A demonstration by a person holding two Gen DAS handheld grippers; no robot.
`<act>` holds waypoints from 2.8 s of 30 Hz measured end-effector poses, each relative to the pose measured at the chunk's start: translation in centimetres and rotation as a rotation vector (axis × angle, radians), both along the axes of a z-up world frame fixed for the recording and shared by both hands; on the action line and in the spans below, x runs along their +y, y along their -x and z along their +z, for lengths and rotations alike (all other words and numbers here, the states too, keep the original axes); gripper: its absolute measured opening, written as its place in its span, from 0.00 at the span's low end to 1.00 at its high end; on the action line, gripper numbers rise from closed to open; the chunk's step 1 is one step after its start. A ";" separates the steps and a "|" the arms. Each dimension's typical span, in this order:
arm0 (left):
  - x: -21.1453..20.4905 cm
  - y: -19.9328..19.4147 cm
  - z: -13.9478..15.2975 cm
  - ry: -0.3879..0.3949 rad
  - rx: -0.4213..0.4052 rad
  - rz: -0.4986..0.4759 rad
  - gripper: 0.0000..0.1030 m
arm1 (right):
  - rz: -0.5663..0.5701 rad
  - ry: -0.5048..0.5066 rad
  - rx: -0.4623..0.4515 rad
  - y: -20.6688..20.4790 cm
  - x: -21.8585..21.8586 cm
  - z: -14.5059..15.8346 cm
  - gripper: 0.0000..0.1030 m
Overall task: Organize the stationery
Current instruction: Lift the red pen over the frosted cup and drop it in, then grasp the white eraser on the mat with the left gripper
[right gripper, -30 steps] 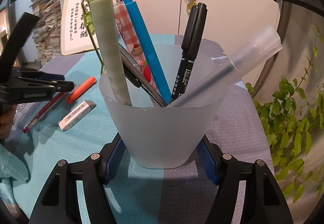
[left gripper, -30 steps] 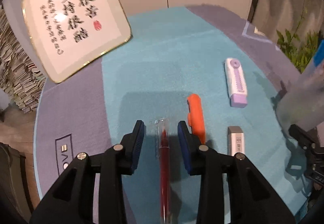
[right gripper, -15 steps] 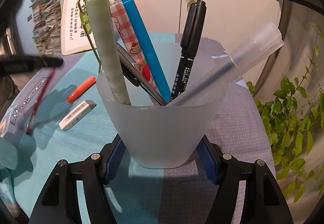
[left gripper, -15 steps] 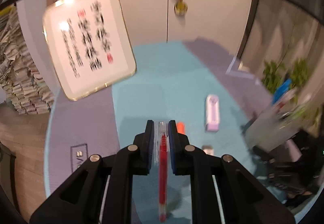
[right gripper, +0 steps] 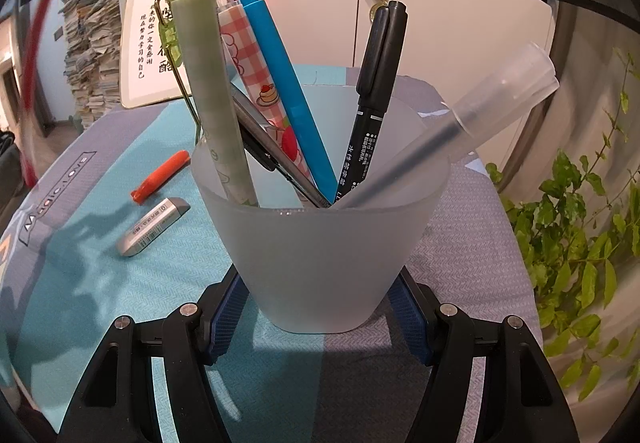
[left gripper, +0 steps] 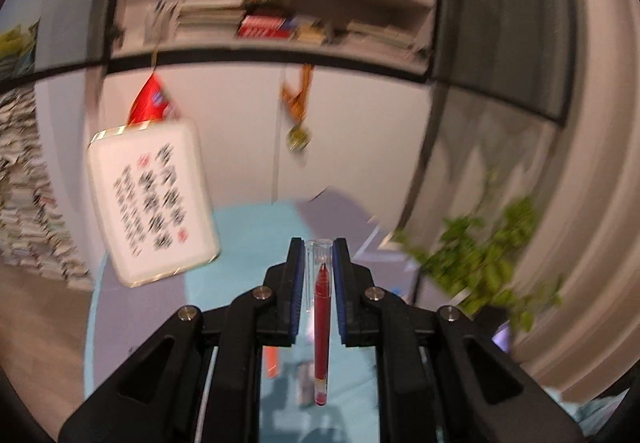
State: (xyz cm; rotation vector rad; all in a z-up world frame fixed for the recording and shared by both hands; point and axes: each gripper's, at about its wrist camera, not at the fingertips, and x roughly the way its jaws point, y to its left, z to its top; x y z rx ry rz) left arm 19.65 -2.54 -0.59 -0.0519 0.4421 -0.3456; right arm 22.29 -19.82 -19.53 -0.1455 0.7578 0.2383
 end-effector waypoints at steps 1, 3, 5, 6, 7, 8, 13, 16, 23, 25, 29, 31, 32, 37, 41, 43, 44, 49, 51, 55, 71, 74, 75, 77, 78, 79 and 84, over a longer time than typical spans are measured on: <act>-0.8 0.2 0.8 0.015 -0.020 -0.019 0.11 | 0.000 -0.001 0.000 0.0 0.0 0.0 0.67; -2.0 0.4 1.8 0.025 -0.042 -0.054 0.11 | 0.000 0.000 0.000 0.0 0.0 0.0 0.67; -3.5 0.3 2.5 0.028 -0.063 -0.083 0.11 | 0.000 0.000 0.000 0.0 0.0 0.0 0.67; -4.1 0.1 2.7 0.031 -0.070 -0.091 0.11 | 0.000 -0.001 0.000 0.0 0.0 0.0 0.67; -4.4 0.0 2.9 0.034 -0.073 -0.094 0.11 | 0.000 -0.001 0.000 0.0 0.0 0.0 0.67; -5.2 -0.4 2.9 0.037 -0.076 -0.102 0.11 | 0.000 -0.001 0.000 0.0 0.0 0.0 0.67; -7.1 -1.6 2.0 0.061 -0.082 -0.123 0.11 | 0.003 -0.008 -0.002 0.1 -0.1 0.1 0.67; -8.3 -2.1 1.3 0.067 -0.107 -0.119 0.11 | 0.004 -0.014 -0.003 0.1 -0.1 0.1 0.67; -10.4 -2.1 0.1 0.008 -0.105 -0.149 0.11 | 0.005 -0.025 -0.002 0.0 -0.3 0.2 0.67; -10.7 -2.2 -0.7 -0.018 -0.098 -0.147 0.11 | 0.005 -0.025 -0.002 0.0 -0.3 0.1 0.67; -10.7 -2.9 -2.9 -0.045 -0.031 -0.144 0.11 | 0.005 -0.025 -0.002 0.0 -0.3 0.1 0.67; -10.6 -3.0 -3.9 -0.054 -0.004 -0.146 0.11 | 0.005 -0.025 -0.002 0.0 -0.3 0.1 0.67; -10.6 -3.0 -4.1 -0.060 0.003 -0.146 0.12 | 0.006 -0.025 -0.002 0.0 -0.3 0.1 0.67; -10.4 -2.7 -5.7 -0.092 0.063 -0.167 0.12 | 0.006 -0.025 -0.002 0.0 -0.3 0.1 0.67; -9.3 -2.1 -6.1 -0.099 0.095 -0.168 0.29 | 0.006 -0.020 -0.004 0.0 -0.3 0.1 0.67; -8.1 -1.6 -5.7 -0.084 0.086 -0.150 0.36 | 0.005 -0.018 -0.005 0.0 -0.3 0.1 0.67; -7.2 -1.1 -5.5 -0.081 0.076 -0.133 0.37 | 0.005 -0.017 -0.006 0.1 -0.3 0.1 0.67; -3.5 0.0 -6.7 -0.143 0.086 -0.075 0.37 | 0.005 -0.014 -0.008 0.2 -0.2 0.2 0.67; -2.3 -0.1 -8.3 -0.180 0.124 -0.062 0.37 | 0.005 -0.015 -0.007 0.2 -0.1 0.1 0.67; -0.9 -1.5 -12.5 -0.205 0.277 -0.054 0.35 | 0.003 -0.007 -0.008 0.3 0.1 0.1 0.67; -2.9 -5.4 -18.1 -0.267 0.402 -0.062 0.36 | -0.002 0.012 -0.010 0.5 0.6 0.1 0.67; -2.9 -6.5 -18.6 -0.261 0.427 -0.049 0.35 | -0.002 0.011 -0.010 0.5 0.6 0.1 0.67; -2.9 -6.8 -18.7 -0.255 0.431 -0.041 0.35 | -0.002 0.011 -0.010 0.5 0.5 0.1 0.67; -2.9 -7.4 -18.7 -0.253 0.436 -0.025 0.34 | -0.002 0.012 -0.010 0.5 0.6 0.1 0.67; -2.9 -7.7 -18.7 -0.248 0.437 -0.020 0.32 | -0.002 0.012 -0.010 0.5 0.5 0.1 0.67; -3.0 -7.9 -18.7 -0.248 0.440 -0.019 0.22 | -0.002 0.012 -0.010 0.5 0.6 0.1 0.67; -3.1 -7.5 -18.4 -0.242 0.459 -0.034 0.13 | -0.002 0.010 -0.009 0.4 0.6 0.1 0.67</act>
